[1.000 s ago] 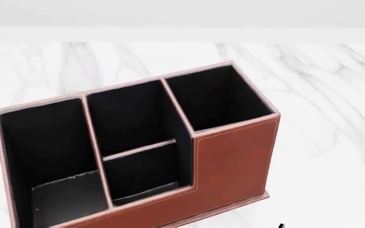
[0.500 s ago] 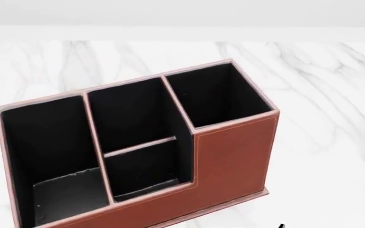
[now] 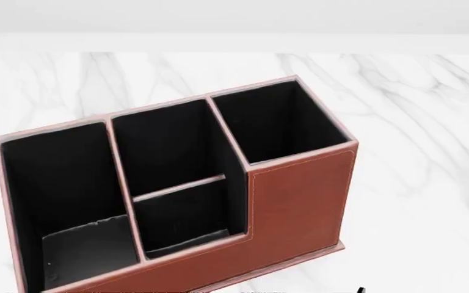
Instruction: Pick up the book and place it in the back compartment of the caddy.
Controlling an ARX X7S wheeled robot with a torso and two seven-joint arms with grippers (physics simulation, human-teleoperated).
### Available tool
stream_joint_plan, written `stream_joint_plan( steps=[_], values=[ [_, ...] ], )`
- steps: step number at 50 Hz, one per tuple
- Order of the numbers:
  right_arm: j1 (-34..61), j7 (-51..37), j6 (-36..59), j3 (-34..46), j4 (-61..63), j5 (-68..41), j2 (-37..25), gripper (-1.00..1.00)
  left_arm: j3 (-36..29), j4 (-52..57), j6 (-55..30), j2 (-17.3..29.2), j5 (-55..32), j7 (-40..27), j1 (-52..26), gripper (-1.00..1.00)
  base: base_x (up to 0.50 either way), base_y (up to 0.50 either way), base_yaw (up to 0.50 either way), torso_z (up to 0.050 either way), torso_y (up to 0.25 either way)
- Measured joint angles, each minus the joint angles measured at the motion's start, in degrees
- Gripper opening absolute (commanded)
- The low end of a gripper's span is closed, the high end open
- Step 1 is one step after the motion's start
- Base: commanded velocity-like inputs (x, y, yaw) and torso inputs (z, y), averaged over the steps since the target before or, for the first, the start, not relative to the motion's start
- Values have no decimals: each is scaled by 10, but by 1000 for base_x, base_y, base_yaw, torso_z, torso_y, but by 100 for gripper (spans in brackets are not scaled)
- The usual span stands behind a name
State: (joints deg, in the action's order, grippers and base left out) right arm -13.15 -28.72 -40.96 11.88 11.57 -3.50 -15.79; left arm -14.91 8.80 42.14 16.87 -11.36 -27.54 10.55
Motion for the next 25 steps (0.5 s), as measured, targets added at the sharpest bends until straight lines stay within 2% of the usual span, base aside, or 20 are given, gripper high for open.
stream_joint_plan(
  steps=[25],
  values=[
    [2,-3,-4,5,-3,-4,-5,100,-3,0,-7,4,0,-2,-4,100,-7,-8,0,0,0]
  ],
)
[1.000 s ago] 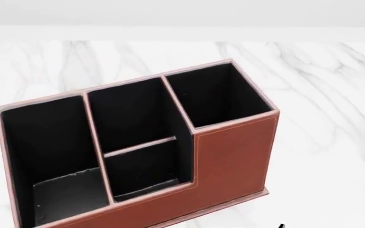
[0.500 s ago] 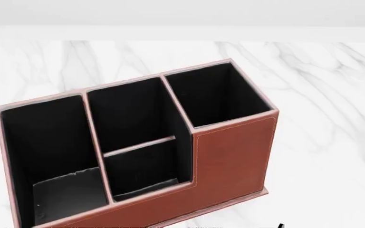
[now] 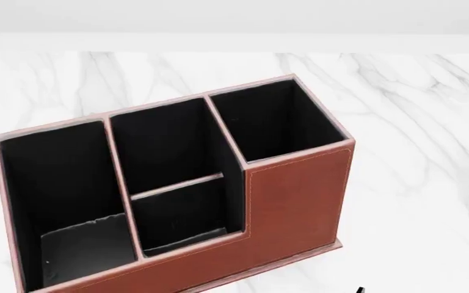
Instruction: Pick up the book and place it in the back compartment of the caddy.
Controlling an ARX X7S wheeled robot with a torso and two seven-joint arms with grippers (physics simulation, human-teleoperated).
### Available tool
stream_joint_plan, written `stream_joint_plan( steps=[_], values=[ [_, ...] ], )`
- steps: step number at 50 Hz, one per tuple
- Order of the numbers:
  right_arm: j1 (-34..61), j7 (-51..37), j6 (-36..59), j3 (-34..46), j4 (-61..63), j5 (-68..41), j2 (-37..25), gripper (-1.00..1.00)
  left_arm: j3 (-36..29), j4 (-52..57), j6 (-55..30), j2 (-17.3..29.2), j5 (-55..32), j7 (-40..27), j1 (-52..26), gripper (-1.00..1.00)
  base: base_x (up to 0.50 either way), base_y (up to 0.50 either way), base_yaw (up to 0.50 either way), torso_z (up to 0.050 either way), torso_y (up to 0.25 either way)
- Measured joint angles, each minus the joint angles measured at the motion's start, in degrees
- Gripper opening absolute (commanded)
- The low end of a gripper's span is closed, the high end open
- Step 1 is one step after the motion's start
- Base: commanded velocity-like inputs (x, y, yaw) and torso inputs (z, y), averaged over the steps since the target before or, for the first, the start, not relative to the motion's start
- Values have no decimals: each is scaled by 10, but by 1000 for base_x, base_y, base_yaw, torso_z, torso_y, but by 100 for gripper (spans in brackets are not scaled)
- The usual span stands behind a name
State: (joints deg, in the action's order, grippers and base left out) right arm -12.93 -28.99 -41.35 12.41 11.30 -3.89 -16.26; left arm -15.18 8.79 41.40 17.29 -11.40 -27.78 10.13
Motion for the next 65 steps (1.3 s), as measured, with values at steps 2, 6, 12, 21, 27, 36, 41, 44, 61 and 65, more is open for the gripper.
stream_joint_plan(
  steps=[2,6,12,21,27,36,41,44,61,65],
  values=[
    [1,0,0,0,-1,0,0,100,-1,1,-4,2,-1,1,-1,100,0,0,0,0,0],
    [1,-1,-1,1,-2,-1,-1,100,-6,-1,-16,9,-9,7,-8,100,0,0,0,0,0],
    [2,-2,-2,2,-3,-1,-2,100,-17,-10,-38,25,-41,30,-27,100,0,0,0,0,0],
    [4,-3,-3,3,-5,-2,-3,100,-31,-39,-71,48,-96,69,-71,100,0,0,0,0,0],
    [5,-4,-3,4,-7,-2,-3,100,-49,-63,-113,68,-136,110,-110,100,0,0,0,0,0],
    [6,-5,-4,7,-9,-1,-4,100,-79,-106,-182,93,-194,182,-173,100,0,0,0,0,0],
    [6,-5,-4,7,-9,-1,-5,100,-90,-131,-210,99,-220,216,-203,100,0,0,0,0,0],
    [6,-6,-4,8,-8,-1,-5,100,-97,-144,-224,103,-234,241,-218,100,0,0,0,0,0],
    [7,-8,-4,11,-8,-1,-8,100,-147,-199,-280,121,-271,371,-281,100,0,0,0,0,0],
    [8,-8,-4,12,-9,-1,-8,100,-155,-209,-292,123,-281,397,-292,100,0,0,0,0,0]
  ],
)
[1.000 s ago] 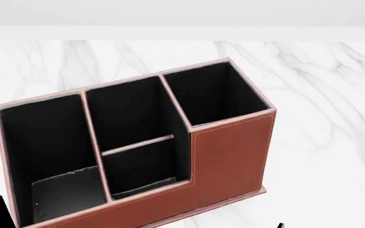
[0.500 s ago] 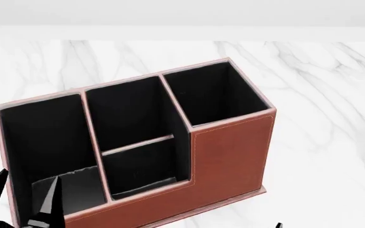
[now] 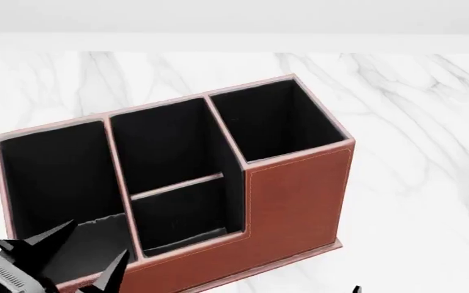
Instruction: Pick up the book and place it in the back compartment of the caddy.
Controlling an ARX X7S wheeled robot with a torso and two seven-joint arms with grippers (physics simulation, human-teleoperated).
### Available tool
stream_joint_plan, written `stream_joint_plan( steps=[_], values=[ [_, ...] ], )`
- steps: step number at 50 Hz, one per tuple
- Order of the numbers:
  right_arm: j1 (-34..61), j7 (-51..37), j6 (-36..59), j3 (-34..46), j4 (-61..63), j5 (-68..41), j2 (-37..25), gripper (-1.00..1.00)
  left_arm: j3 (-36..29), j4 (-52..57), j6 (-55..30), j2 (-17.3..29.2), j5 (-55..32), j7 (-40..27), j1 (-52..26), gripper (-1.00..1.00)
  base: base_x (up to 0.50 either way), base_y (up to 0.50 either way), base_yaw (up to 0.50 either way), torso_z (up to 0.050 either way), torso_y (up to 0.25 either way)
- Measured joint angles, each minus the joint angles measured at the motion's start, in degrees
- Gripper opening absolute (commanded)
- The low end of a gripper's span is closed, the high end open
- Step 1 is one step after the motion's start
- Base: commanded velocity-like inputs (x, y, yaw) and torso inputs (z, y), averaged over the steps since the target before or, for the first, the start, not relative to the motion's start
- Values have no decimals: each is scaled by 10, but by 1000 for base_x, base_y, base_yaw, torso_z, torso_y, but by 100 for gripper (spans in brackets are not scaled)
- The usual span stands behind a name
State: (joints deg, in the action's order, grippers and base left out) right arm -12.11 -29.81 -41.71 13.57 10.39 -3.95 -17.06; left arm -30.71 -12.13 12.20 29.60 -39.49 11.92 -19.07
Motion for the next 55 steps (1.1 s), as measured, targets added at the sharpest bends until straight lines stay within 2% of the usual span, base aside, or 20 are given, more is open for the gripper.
stream_joint_plan(
  steps=[25,55],
  values=[
    [6,-3,3,6,-7,2,-1,100,-62,15,-67,27,-39,140,-26,100,0,0,0,0,0],
    [13,-6,5,11,-16,4,-3,100,-123,17,-99,7,-10,201,-51,100,0,0,0,0,0]
  ],
)
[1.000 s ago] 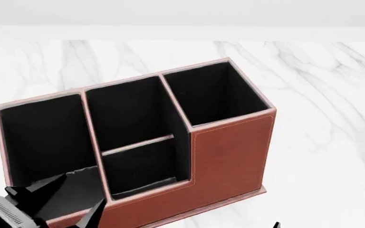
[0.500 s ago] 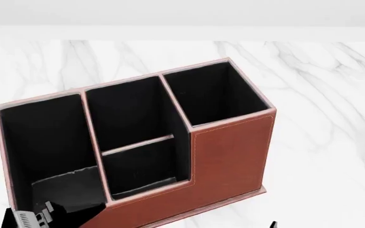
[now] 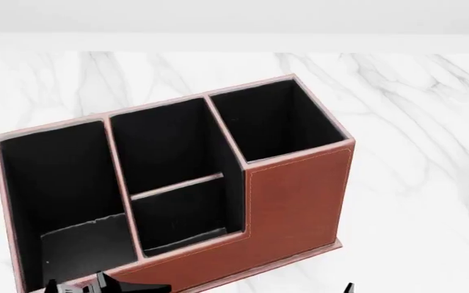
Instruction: Pick up the book and place it in the back compartment of the caddy.
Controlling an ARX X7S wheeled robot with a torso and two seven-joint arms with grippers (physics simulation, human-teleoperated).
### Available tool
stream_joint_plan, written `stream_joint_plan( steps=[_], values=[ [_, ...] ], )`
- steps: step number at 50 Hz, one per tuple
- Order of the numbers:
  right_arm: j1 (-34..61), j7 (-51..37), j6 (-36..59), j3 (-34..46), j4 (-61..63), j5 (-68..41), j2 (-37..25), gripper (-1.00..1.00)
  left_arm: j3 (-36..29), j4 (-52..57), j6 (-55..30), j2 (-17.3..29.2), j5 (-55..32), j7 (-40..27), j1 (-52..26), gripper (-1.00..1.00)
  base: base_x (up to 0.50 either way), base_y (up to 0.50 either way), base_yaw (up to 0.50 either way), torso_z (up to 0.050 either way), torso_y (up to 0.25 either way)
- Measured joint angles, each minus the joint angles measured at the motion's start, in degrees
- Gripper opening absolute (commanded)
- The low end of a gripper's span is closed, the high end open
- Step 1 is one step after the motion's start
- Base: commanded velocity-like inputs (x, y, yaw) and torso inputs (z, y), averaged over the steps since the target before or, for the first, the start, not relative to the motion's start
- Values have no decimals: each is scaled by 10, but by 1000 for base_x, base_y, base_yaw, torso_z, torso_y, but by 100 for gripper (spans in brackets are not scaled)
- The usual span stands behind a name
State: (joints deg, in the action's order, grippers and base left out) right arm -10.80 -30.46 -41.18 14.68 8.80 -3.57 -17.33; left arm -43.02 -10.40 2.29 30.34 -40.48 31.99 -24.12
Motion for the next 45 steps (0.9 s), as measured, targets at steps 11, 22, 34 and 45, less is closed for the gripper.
stream_joint_plan(
  steps=[11,22,34,45],
  values=[
    [1,-1,0,2,-2,1,-1,100,-16,-7,-9,-16,13,8,-14,100,0,0,0,0,0],
    [1,-3,0,4,-1,1,-2,100,-31,-33,-18,-39,26,17,-35,100,0,0,0,0,0],
    [0,-4,-1,6,0,3,-4,100,-43,-74,-22,-69,37,30,-56,100,0,0,0,0,0],
    [2,-6,0,7,-1,2,-5,100,-52,-119,-25,-99,43,45,-76,100,0,0,0,0,0]
  ],
)
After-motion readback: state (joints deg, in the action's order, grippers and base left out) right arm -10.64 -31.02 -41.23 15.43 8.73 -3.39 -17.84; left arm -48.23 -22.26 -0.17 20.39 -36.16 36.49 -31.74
